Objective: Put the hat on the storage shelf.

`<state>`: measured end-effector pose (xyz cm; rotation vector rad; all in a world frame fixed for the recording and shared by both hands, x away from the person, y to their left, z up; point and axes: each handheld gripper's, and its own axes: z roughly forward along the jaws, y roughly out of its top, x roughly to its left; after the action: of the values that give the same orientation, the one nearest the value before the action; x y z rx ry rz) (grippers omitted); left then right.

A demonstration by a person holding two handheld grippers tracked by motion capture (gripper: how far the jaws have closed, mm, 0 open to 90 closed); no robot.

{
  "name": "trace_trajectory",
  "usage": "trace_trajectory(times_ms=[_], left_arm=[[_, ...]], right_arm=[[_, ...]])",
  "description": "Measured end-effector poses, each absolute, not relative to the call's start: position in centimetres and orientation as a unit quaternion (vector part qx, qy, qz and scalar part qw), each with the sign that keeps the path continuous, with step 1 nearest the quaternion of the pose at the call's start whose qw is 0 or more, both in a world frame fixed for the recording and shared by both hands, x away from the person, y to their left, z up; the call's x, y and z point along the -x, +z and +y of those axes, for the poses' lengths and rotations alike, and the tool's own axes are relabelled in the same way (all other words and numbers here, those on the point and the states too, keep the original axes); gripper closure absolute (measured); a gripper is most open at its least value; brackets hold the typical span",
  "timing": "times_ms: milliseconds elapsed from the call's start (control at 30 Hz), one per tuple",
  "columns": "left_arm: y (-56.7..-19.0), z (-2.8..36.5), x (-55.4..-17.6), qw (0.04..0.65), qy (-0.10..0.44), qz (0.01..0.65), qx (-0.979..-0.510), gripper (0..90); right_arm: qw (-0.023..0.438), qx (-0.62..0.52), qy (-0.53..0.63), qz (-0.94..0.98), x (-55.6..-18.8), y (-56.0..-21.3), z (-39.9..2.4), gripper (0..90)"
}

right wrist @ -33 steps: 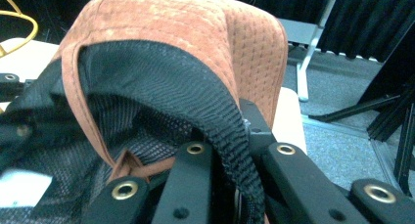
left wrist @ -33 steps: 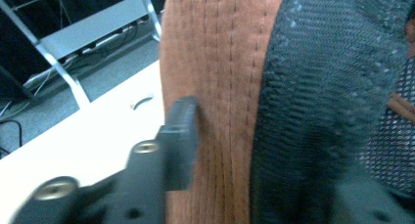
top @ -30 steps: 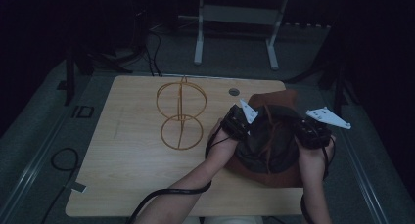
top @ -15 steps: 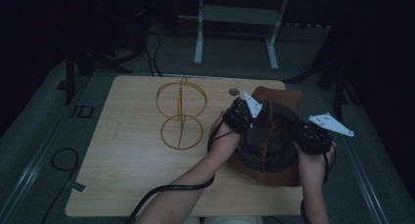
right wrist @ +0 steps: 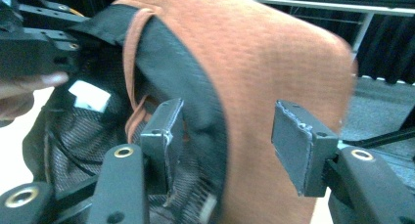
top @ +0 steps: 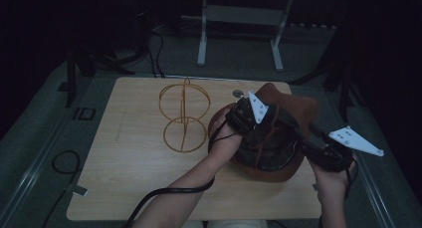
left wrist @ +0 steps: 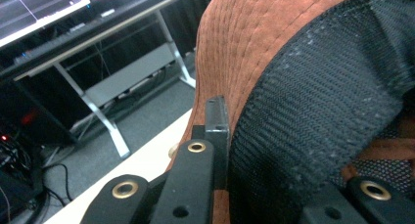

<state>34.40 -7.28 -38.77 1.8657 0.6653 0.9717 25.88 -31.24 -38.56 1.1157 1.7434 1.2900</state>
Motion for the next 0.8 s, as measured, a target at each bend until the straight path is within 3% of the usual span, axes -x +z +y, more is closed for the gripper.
trace_trajectory(times_ms=[167, 433, 800], left_arm=[[-38.5, -5.7, -34.1, 0.471, 0.394, 0.255, -0.747, 87.4], [-38.6, -2.9, -34.1, 0.54, 0.351, 0.219, -0.733, 87.3], [-39.1, -1.0, -34.0, 0.63, 0.275, 0.148, -0.711, 87.3]], right_arm=[[0.363, -0.442, 0.482, 0.663, -25.1, -38.3, -33.7, 47.2], [0.367, -0.48, 0.467, 0.646, -25.0, -39.5, -37.3, 50.3], [0.345, -0.469, 0.482, 0.654, -25.4, -39.9, -37.5, 52.5]])
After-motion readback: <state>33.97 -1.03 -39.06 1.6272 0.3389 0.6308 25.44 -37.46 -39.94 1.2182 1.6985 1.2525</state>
